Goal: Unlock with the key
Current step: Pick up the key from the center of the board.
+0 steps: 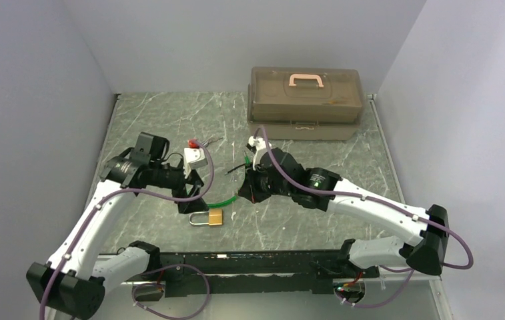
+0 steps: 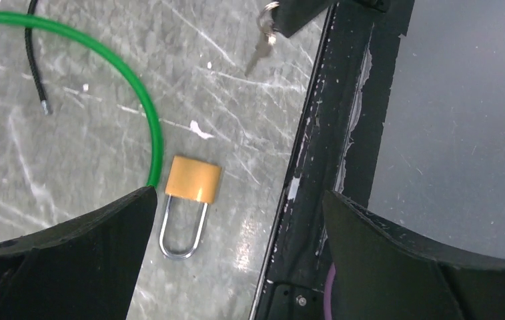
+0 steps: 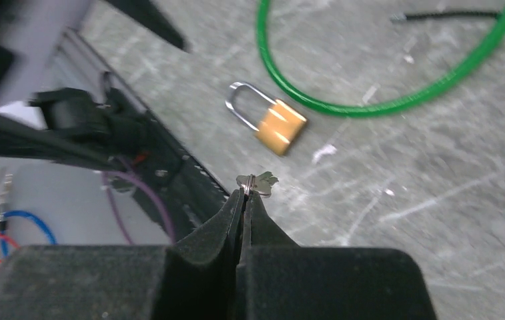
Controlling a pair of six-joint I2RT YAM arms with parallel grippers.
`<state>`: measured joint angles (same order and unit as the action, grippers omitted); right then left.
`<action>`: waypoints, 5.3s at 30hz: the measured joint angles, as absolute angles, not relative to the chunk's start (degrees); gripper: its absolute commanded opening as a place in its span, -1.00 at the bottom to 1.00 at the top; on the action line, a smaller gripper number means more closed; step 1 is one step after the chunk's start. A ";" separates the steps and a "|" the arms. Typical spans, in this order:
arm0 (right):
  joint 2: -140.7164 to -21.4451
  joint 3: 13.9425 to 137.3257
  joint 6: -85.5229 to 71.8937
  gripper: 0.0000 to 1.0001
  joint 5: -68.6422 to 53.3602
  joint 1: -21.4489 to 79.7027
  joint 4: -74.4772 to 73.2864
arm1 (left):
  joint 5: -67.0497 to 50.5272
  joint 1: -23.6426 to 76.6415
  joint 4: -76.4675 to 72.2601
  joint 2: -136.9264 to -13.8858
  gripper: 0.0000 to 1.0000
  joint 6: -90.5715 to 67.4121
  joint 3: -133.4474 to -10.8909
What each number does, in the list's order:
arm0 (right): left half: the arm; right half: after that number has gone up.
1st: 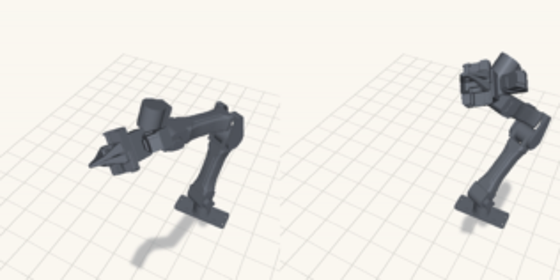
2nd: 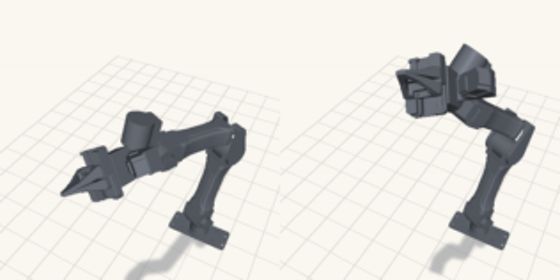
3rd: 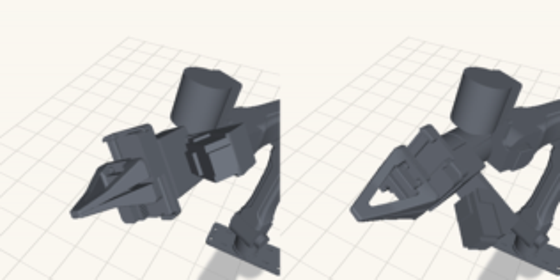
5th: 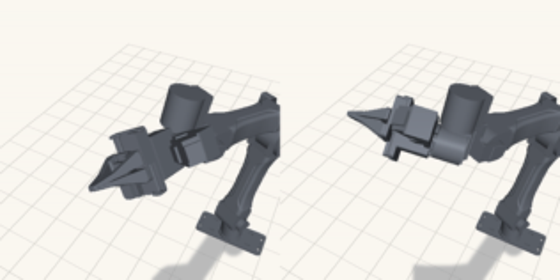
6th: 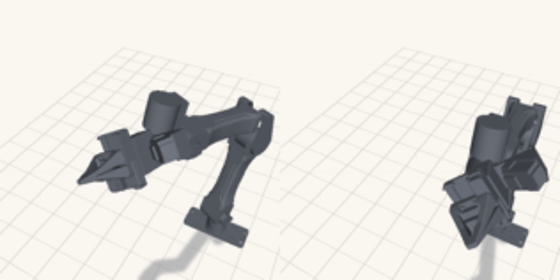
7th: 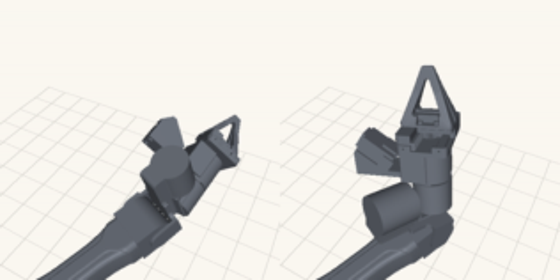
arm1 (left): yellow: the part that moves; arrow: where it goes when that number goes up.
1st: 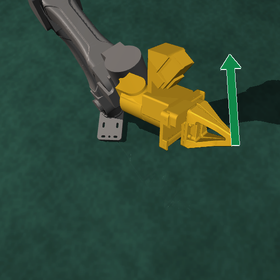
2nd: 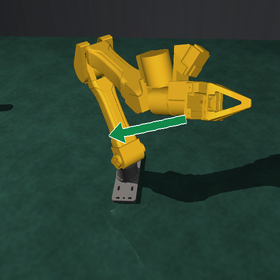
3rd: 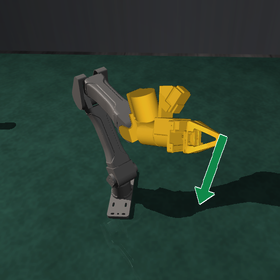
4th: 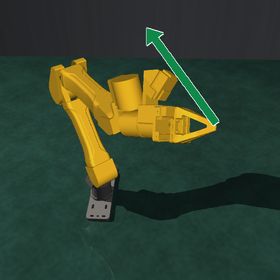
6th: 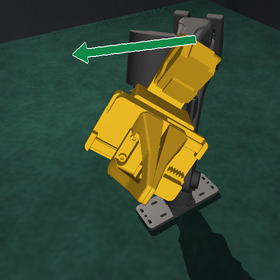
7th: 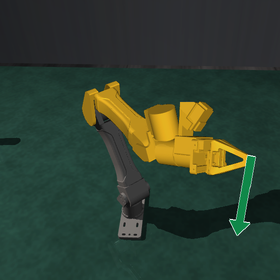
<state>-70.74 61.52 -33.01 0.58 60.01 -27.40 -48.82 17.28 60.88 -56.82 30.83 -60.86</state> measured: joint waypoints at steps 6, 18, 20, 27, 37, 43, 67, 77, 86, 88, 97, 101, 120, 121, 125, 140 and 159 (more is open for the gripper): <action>-69.65 68.88 -33.19 -1.00 -3.11 61.30 -27.33 | -51.48 20.34 53.54 -58.33 0.99 30.35 -59.64; -71.00 72.69 -35.20 -1.00 -11.49 61.71 -22.68 | -67.20 20.62 45.63 -54.33 0.74 32.32 -56.60; -71.31 73.06 -35.53 -1.00 -12.12 61.71 -21.93 | -69.87 20.82 47.29 -54.33 0.71 34.81 -56.53; -71.53 73.12 -36.47 -1.00 -12.58 61.95 -19.75 | -74.78 21.52 50.92 -53.95 0.18 39.81 -56.49; -71.66 73.10 -37.58 -1.00 -12.56 62.08 -17.78 | -75.31 21.58 47.09 -53.41 -0.63 35.55 -56.10; -71.57 72.14 -37.76 -1.00 -12.53 62.22 -17.15 | -74.83 21.61 46.19 -53.36 -0.85 34.28 -56.07; -68.29 70.61 -37.08 -0.36 -15.22 63.57 -19.86 | -69.19 21.54 50.24 -51.83 -1.00 35.33 -59.24; -68.71 75.18 -32.12 -0.05 -15.51 63.70 -27.59 | -63.96 21.50 60.84 -52.38 -1.00 42.78 -65.98; -69.97 86.24 -21.32 -0.13 -10.41 63.79 -34.44 | -61.10 21.65 69.87 -53.30 -1.00 47.44 -68.60; -71.20 86.54 -18.90 -0.15 -10.61 63.99 -34.35 | -61.08 21.85 71.02 -53.80 -1.00 47.57 -68.93; -80.51 88.14 -10.72 -0.48 -11.25 67.77 -33.98 | -60.58 22.41 72.29 -54.24 -1.00 47.53 -69.56; -80.68 88.14 -9.06 -0.71 -11.22 68.84 -33.26 | -60.60 22.48 72.40 -54.26 -1.00 47.48 -69.71; -74.96 88.09 -5.61 -0.25 -6.07 69.14 -32.38 | -60.49 22.48 72.42 -54.28 -1.00 47.31 -69.89; -74.87 88.09 -5.72 -0.26 -6.74 69.14 -31.92 | -60.49 22.48 72.42 -54.26 -1.00 47.31 -69.89; -75.37 88.09 -6.55 -0.36 -10.17 69.14 -30.04 | -60.34 22.48 72.42 -54.26 -1.00 47.24 -69.91; -78.83 87.57 -8.62 -0.53 -14.55 69.38 -28.14 | -59.81 22.48 72.40 -53.47 -1.00 47.07 -70.13; -78.98 87.20 -8.78 -0.47 -15.16 70.63 -28.16 | -58.67 22.48 72.42 -53.34 -1.00 46.63 -70.30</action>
